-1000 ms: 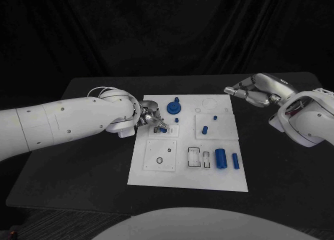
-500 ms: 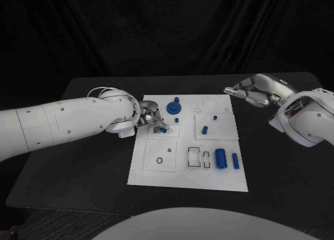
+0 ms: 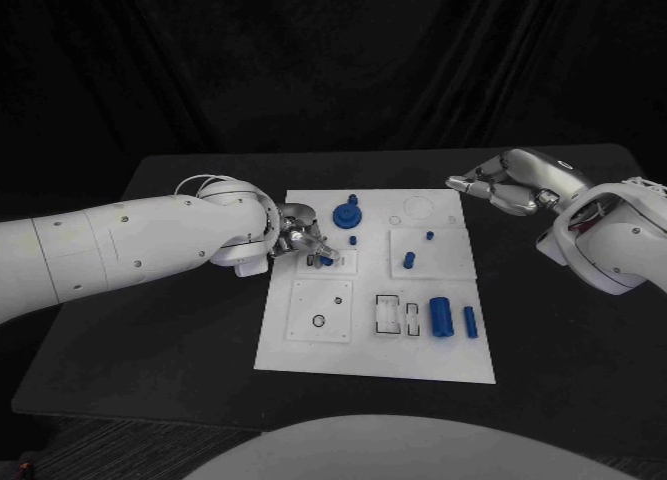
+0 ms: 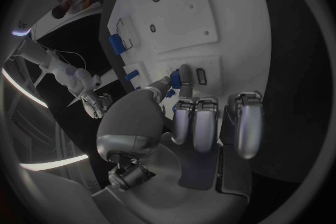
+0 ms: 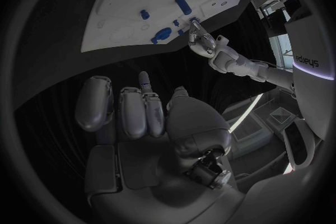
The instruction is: Assemble the parts on the task board
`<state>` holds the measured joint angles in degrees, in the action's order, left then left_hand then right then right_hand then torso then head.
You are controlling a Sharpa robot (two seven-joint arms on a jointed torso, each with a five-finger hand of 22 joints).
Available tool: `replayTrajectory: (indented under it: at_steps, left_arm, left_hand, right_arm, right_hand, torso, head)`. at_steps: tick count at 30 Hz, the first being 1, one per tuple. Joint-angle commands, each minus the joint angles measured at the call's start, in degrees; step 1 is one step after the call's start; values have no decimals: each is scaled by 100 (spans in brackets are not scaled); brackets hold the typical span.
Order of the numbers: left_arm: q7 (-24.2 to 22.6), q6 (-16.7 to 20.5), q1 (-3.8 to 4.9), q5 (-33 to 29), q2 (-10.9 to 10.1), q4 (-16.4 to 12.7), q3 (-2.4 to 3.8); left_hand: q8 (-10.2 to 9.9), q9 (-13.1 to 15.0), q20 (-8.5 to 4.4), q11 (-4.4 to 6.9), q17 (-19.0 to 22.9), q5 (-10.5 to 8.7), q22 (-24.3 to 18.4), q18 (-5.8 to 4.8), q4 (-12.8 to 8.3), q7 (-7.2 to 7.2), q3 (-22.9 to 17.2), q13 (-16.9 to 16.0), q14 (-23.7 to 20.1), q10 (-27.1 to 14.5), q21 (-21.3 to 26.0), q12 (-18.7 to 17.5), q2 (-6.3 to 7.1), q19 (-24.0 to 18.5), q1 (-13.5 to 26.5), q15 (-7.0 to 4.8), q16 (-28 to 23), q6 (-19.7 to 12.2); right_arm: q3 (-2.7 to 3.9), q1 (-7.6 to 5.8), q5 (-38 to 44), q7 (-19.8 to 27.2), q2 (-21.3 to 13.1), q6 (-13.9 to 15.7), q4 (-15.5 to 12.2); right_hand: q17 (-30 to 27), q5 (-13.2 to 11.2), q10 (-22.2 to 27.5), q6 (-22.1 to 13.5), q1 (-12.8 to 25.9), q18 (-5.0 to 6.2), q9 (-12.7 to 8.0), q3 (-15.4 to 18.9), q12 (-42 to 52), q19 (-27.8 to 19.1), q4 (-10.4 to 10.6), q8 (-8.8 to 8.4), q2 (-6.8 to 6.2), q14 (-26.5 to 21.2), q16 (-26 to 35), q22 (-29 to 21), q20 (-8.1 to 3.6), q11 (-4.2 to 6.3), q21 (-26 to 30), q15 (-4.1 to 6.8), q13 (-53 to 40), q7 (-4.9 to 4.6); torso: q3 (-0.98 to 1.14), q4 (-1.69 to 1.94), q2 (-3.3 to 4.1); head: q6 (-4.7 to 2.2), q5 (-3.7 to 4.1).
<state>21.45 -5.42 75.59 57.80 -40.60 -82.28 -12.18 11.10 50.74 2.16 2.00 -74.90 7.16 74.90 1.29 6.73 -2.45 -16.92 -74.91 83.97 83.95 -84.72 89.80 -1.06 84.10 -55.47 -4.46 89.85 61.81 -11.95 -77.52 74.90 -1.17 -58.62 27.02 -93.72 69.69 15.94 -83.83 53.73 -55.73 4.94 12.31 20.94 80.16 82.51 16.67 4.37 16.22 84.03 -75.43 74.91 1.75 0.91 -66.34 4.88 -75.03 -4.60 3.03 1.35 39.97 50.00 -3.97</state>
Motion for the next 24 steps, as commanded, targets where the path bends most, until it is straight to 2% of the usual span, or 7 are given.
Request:
replayTrajectory:
  at_steps: [1, 5, 9, 12, 13, 16, 24]
  left_arm:
    - [-56, -185, -21, 5, 12, 5, -3]
    - [-54, -208, -22, 5, 16, 9, -3]
    - [-53, -219, -23, 5, 22, 19, -3]
    - [-52, -224, -24, 5, 26, 28, -3]
    - [-51, -224, -24, 5, 27, 30, -3]
    - [-53, -216, -25, 5, 29, 35, -3]
    - [-58, -201, -27, 5, 47, 48, -3]
  left_hand:
    - [-11, 15, 35, -56, -1510, -24, 1184, 45, 12, -4, 59, -1509, 603, 605, 36, 20, -7, 84, 65, 55, 15, -28]
    - [54, 112, 47, -56, -1510, -62, 1183, 48, 78, 1, 178, -1509, 603, 605, 50, 20, -13, 76, 123, 60, 15, -16]
    - [262, 461, 44, -45, -1510, -128, 1195, 48, 152, 15, 365, -1509, 603, 605, 56, 20, -47, 82, 158, 54, 15, -124]
    - [586, 933, 36, -32, -1510, -368, 1205, 49, 303, 39, 600, -1509, 603, 605, 66, 20, -71, 86, 285, 43, 15, -248]
    - [808, 1263, 18, -8, -1510, -425, 1214, 49, 409, 53, 752, -1509, 603, 605, 67, 20, -79, 93, 372, 44, 15, -318]
    - [1065, 1670, 11, 2, -1510, -410, 1225, 47, 573, 77, 966, -1509, 603, 605, 71, 20, -88, 99, 480, 14, 15, -420]
    - [1203, 1974, -11, 16, -1510, -443, 1237, 46, 895, 86, 1322, -1509, 603, 605, 77, 20, -75, 102, 666, -3, 15, -531]
  right_arm:
    - [5, 19, 7, -120, 3, -24, 6]
    - [5, 25, 7, -119, 3, -29, 8]
    - [5, 29, 7, -119, 2, -32, 9]
    - [5, 33, 7, -118, 2, -35, 10]
    - [5, 33, 7, -117, 2, -35, 10]
    - [5, 36, 7, -114, 0, -36, 10]
    - [5, 43, 7, -109, 3, -39, 20]
  right_hand:
    - [0, 28, -10, 34, -64, -34, 8, -10, 6, -15, -28, 25, -11, 255, 5, 762, 14, -10, -2, -38, -638, -15]
    - [-3, 31, -12, 40, -72, -34, 9, -11, 9, -15, -30, 27, -13, 255, 7, 762, 14, -10, -1, -39, -641, -16]
    - [-3, 31, -12, 40, -72, -34, 9, -11, 9, -15, -30, 27, -13, 255, 7, 762, 14, -10, -1, -39, -641, -16]
    - [-3, 31, -12, 40, -72, -34, 9, -11, 9, -15, -30, 27, -13, 255, 7, 762, 14, -10, -1, -39, -641, -16]
    - [-3, 31, -12, 40, -72, -34, 9, -11, 9, -15, -30, 27, -13, 255, 7, 762, 14, -10, -1, -39, -641, -16]
    - [-3, 31, -12, 40, -72, -34, 9, -11, 9, -15, -30, 27, -13, 255, 7, 762, 14, -10, -1, -39, -641, -16]
    - [5, 34, -12, 49, -83, -35, 11, -13, 8, -12, -32, 31, -15, 256, 0, 765, 14, -11, -8, -39, -639, -17]
  torso:
    - [-2, 3, 0]
    - [-2, 4, 0]
    - [-1, 3, 1]
    - [-1, 0, 0]
    - [-1, 0, 0]
    - [1, -3, 0]
    - [1, -2, 0]
  head:
    - [0, 0]
    - [0, 3]
    - [0, 2]
    - [0, 2]
    - [0, 0]
    - [0, -3]
    - [0, -5]
